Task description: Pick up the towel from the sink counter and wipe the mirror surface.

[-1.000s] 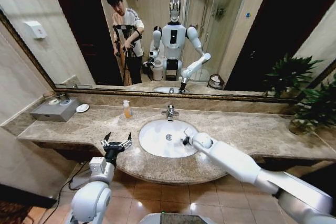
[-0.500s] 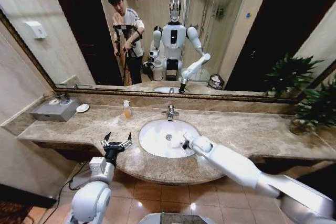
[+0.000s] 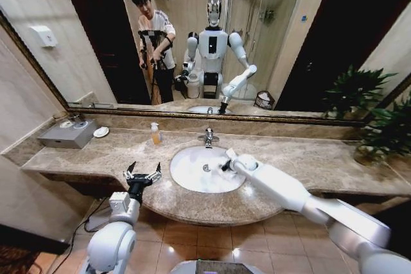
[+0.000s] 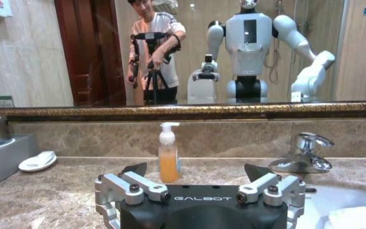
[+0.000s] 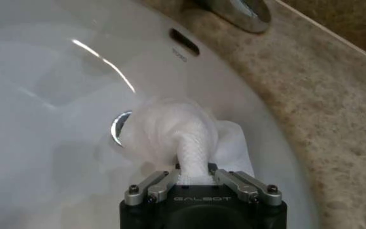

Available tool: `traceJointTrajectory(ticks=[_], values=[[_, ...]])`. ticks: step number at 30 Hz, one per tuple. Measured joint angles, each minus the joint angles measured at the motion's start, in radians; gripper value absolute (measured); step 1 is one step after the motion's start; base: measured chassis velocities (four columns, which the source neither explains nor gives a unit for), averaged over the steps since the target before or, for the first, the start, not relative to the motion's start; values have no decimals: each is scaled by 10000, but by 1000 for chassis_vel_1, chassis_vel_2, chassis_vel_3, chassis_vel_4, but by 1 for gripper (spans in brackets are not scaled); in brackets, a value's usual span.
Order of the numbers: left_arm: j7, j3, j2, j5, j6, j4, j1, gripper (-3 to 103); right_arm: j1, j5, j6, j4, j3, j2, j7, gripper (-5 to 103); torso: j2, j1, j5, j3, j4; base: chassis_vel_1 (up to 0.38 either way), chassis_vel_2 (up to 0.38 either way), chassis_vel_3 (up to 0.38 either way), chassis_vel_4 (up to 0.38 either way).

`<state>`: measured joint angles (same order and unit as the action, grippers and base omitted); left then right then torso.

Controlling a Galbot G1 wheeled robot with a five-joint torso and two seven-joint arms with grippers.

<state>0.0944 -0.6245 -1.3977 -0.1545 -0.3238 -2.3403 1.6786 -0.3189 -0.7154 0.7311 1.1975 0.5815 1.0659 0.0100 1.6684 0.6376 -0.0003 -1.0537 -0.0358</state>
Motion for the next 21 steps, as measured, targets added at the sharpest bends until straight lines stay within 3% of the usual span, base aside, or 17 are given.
traceJointTrajectory(ticks=[6,13,17,21], values=[[0,0,0,0,0,0,0,100,-880,73,-23,573,97,-223,-41,10,0,-2,2,1,0,0,0,0,0],[0,0,0,0,1,0,1,100,-1268,-570,-34,2109,916,-833,-912,10,2,-4,-1,3,3,0,0,0,0],[0,0,0,0,1,0,0,100,-886,-976,-17,1940,1174,-692,-1213,10,1,-4,3,0,-1,0,0,0,0],[0,0,0,0,1,0,0,100,-475,-610,-8,929,1008,-318,-1015,10,0,-2,2,-1,-3,0,0,0,0]])
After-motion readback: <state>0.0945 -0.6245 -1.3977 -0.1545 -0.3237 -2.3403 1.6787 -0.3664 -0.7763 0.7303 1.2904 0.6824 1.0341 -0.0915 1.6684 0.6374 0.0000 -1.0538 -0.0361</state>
